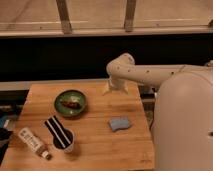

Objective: Wipe the white sponge on the table

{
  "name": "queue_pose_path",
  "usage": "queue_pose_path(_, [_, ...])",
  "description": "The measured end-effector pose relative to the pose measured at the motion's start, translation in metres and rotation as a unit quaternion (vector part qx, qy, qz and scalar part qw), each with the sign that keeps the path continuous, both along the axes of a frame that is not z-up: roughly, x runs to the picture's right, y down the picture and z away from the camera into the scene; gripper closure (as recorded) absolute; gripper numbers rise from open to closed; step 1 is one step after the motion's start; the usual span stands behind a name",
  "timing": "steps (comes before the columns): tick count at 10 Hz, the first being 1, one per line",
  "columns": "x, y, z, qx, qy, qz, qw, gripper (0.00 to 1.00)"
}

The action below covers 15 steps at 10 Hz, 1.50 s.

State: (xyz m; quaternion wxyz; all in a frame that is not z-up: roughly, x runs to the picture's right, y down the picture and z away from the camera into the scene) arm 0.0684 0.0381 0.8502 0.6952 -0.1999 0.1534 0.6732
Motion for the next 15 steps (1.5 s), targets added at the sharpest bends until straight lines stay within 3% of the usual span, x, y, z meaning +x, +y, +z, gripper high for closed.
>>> queue_pose_path(4, [0.049, 0.043, -0.017, -0.024, 0.004, 0.037, 0.9990, 0.20])
queue_pose_path(7, [0.059, 0.070, -0.032, -0.048, -0.004, 0.050, 0.9976, 0.20])
queue_pose_path(12, [0.053, 0.070, -0.031, -0.051, -0.008, 0.048, 0.9975, 0.20])
queue_pose_path(15, [0.045, 0.087, -0.017, -0.073, -0.009, 0.044, 0.9963, 0.20])
